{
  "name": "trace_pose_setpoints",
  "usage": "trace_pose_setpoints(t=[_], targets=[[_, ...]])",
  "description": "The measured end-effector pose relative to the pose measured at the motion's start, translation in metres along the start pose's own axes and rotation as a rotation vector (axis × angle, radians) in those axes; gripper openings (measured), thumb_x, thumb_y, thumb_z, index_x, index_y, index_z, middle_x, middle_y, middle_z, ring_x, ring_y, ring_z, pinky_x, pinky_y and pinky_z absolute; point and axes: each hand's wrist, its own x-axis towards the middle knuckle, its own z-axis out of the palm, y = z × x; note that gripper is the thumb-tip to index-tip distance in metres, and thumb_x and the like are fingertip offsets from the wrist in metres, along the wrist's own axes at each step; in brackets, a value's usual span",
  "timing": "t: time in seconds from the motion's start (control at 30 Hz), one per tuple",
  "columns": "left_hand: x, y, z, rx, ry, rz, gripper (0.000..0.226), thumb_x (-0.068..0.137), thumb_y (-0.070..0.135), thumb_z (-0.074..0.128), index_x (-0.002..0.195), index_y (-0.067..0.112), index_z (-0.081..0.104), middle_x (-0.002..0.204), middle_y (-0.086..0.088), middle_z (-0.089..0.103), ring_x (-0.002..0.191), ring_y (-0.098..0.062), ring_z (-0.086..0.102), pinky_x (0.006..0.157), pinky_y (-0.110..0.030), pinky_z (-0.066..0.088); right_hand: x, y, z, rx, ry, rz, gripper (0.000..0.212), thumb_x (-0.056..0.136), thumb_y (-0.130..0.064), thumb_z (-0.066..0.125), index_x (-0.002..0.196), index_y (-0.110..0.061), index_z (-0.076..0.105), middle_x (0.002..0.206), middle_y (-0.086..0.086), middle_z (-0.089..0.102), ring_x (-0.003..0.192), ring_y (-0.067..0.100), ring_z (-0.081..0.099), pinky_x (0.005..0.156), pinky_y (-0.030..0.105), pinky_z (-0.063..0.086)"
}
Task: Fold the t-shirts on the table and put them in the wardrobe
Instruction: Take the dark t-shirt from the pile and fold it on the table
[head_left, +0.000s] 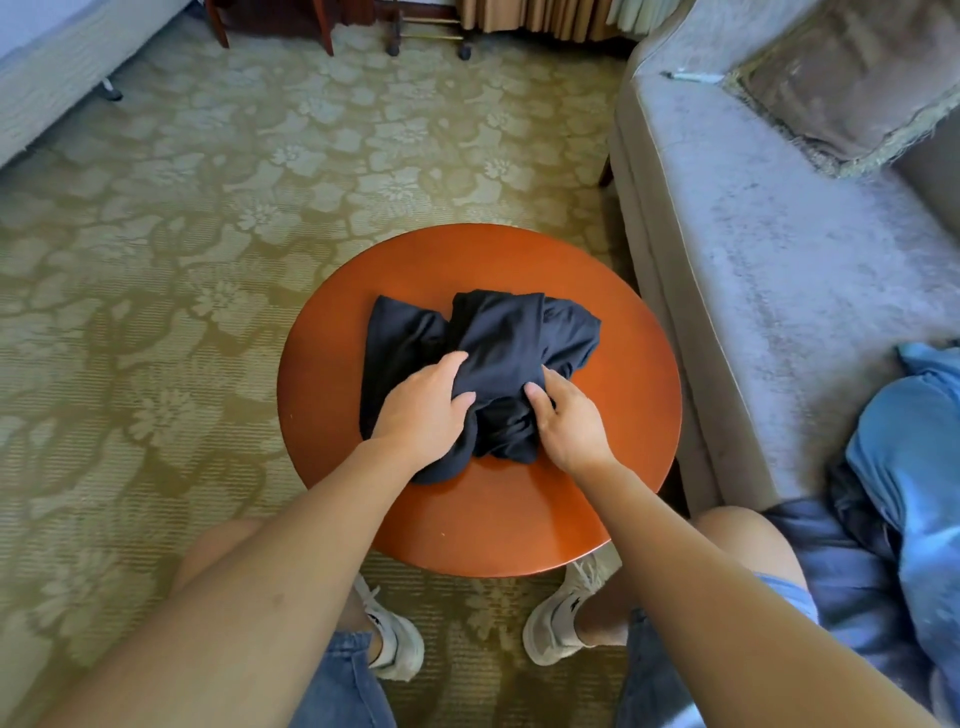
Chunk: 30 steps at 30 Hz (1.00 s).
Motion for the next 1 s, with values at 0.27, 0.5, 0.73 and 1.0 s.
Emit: trace_pose_setpoints(t=[0.27,0.5,0.73,1.0], targets=[[0.003,0.017,-0.066,-0.182,0.185,-0.032,0.023,0.100,0.022,0.050,0.104,0.009,0.068,0.103,-0.006,0.061,0.095,-0.022,0.055,0.079,-0.031,0.040,-0.021,-0.035,-0.036,0.173,0.206,0.078,0.040,0.104,-0.026,0.041,0.066,-0.016,0.035,0.062,0.000,0.042,0.059,0.016,0.037,0.059,0.033,0.027],[-0.006,0.051,-0.154,-0.563,0.188,-0.108,0.021,0.102,0.024,0.049,0.103,0.013,0.067,0.109,-0.010,0.069,0.103,-0.026,0.064,0.089,-0.043,0.051,-0.005,-0.122,-0.115,0.299,0.513,-0.060,0.034,0.103,-0.021,0.042,0.069,-0.013,0.044,0.064,-0.005,0.046,0.069,0.017,0.043,0.065,0.030,0.028],[-0.017,0.080,-0.191,-0.810,0.239,-0.158,0.030,0.102,0.014,0.044,0.123,0.030,0.059,0.120,-0.005,0.060,0.103,-0.021,0.063,0.090,-0.036,0.053,0.013,-0.167,-0.159,0.205,0.411,-0.023,0.027,0.102,-0.023,0.043,0.117,-0.010,0.062,0.113,0.012,0.065,0.112,0.028,0.055,0.093,0.029,0.040],[-0.030,0.094,-0.149,-0.956,-0.023,-0.331,0.012,0.098,0.014,0.054,0.107,0.019,0.061,0.129,-0.007,0.061,0.118,-0.020,0.058,0.096,-0.035,0.046,-0.057,-0.167,-0.085,0.472,-0.086,-0.041,0.031,0.097,-0.037,0.057,0.097,-0.008,0.068,0.082,0.000,0.068,0.072,0.013,0.063,0.064,0.018,0.047]])
